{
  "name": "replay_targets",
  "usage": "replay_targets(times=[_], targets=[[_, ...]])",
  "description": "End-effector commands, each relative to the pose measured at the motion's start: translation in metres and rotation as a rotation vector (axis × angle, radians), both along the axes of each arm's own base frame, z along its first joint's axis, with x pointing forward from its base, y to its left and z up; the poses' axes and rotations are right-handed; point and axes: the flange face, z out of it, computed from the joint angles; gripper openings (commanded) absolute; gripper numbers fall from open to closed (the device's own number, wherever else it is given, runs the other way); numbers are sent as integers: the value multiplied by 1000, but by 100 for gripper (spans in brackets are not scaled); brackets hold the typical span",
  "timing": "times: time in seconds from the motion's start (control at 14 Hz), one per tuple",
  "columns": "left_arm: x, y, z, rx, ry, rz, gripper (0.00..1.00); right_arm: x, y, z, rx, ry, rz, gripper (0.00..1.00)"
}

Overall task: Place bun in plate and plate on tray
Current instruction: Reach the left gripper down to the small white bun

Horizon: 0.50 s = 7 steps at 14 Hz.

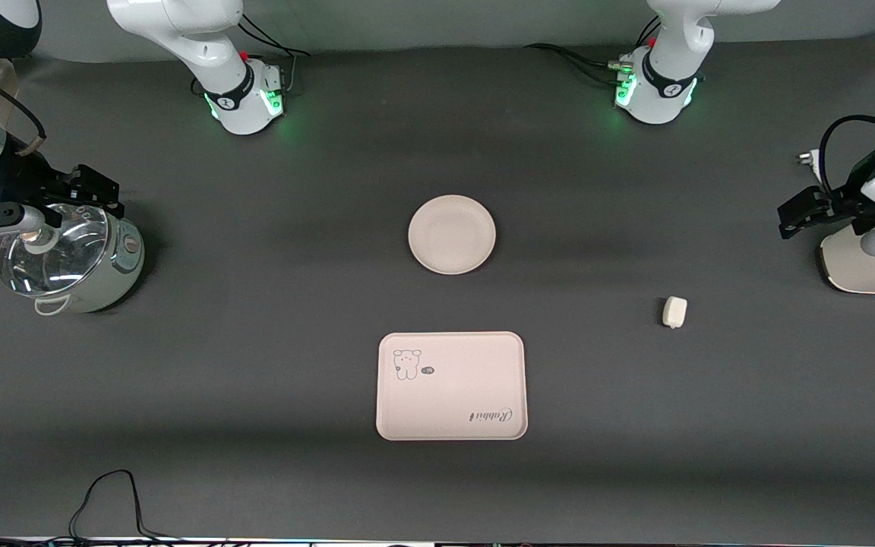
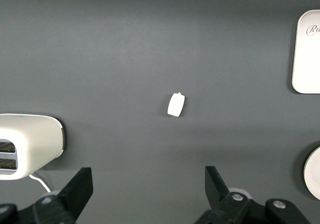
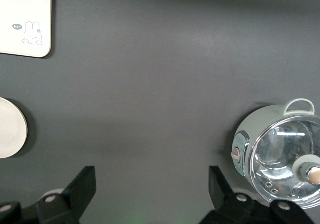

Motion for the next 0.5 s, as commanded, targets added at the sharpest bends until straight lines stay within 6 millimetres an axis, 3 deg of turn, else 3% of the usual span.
replay_targets(times=[0.0,0.43], targets=[[-3,1,13,11,-5,-18,100,0,-10,-2,10,9,6,100],[-5,3,9,0,30,-4,100,1,-8,-3,30,15,-12,100]])
